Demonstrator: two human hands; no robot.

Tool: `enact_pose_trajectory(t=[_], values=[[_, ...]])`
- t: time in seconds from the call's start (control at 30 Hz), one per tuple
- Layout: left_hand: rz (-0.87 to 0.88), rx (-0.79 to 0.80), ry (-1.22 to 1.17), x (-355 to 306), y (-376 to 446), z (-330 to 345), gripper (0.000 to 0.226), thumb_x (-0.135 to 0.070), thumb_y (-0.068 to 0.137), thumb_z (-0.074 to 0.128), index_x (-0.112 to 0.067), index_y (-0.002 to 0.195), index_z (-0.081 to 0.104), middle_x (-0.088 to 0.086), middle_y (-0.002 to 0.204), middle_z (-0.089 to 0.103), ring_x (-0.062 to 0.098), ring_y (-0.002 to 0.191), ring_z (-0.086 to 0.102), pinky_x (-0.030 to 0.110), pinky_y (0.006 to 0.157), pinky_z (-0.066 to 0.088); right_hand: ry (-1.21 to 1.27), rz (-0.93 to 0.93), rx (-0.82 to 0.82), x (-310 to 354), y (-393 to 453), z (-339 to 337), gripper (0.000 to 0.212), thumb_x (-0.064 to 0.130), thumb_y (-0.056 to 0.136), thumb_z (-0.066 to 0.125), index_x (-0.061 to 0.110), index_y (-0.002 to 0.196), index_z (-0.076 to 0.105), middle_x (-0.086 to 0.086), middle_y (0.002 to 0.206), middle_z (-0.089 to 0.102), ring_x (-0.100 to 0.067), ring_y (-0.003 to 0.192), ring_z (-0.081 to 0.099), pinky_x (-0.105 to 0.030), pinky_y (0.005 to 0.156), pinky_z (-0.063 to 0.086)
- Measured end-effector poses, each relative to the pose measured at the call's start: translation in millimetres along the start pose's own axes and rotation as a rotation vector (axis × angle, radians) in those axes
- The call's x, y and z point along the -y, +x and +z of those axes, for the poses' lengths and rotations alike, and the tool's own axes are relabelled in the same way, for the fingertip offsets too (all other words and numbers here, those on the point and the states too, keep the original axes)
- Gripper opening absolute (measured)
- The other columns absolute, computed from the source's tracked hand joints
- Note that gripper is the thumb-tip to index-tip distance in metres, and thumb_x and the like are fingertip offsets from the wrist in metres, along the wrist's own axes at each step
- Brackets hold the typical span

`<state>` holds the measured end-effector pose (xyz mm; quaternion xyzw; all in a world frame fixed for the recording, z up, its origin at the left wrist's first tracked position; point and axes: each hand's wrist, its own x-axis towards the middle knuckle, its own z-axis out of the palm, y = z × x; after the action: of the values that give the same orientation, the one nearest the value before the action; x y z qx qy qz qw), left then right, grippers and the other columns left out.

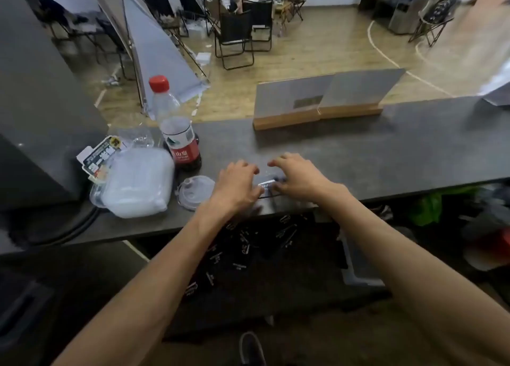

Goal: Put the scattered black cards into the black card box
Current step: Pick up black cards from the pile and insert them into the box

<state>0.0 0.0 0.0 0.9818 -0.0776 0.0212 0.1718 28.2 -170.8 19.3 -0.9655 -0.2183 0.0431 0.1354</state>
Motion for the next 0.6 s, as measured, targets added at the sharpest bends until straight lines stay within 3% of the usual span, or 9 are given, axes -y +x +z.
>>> enact_pose_trajectory(t=[0.13,0.23,0.37,0.5,0.6], values=[[-0.024,0.166,0.164,-3,7,4,0.054,-0.048,0.082,0.067,-0.020,0.127,0.055,0.010,0.127,0.052,0.031,0.120,0.047,0.041,0.099,0.037,-0.093,0.002,0.186,-3,2,6,0.061,0.038,0.087,0.067,0.022,0.143,0.046,-0.007,0.140,0.048,-0.029,0.129,0.043,-0.045,0.103,0.039],[-0.042,0.206,0.177,-3,14,3,0.058,-0.051,0.076,0.073,-0.018,0.120,0.056,0.011,0.122,0.050,0.033,0.116,0.048,0.042,0.097,0.038,-0.112,-0.016,0.169,-8,7,11,0.063,0.042,0.083,0.071,0.025,0.139,0.049,-0.007,0.131,0.048,-0.029,0.122,0.044,-0.045,0.097,0.040],[-0.066,0.263,0.041,-6,17,-4,0.061,-0.039,0.071,0.082,-0.015,0.117,0.050,0.011,0.118,0.044,0.033,0.106,0.053,0.043,0.092,0.046,-0.180,-0.028,0.174,-5,15,6,0.050,0.043,0.074,0.078,0.024,0.115,0.056,-0.004,0.109,0.043,-0.023,0.106,0.037,-0.040,0.083,0.038],[-0.003,0.087,-0.072,0,13,1,0.021,-0.022,0.085,0.062,-0.020,0.097,0.045,0.002,0.099,0.043,0.032,0.093,0.056,0.041,0.072,0.042,-0.077,-0.016,0.052,-4,17,5,0.013,0.019,0.089,0.060,0.022,0.099,0.052,-0.002,0.099,0.045,-0.026,0.099,0.046,-0.039,0.073,0.042],[0.037,-0.050,-0.037,6,13,4,0.014,-0.018,0.084,0.055,-0.025,0.091,0.044,0.000,0.091,0.049,0.031,0.087,0.057,0.035,0.065,0.034,-0.119,-0.036,-0.042,0,15,12,0.014,0.013,0.090,0.052,0.021,0.102,0.050,-0.004,0.098,0.048,-0.029,0.095,0.049,-0.043,0.071,0.045]])
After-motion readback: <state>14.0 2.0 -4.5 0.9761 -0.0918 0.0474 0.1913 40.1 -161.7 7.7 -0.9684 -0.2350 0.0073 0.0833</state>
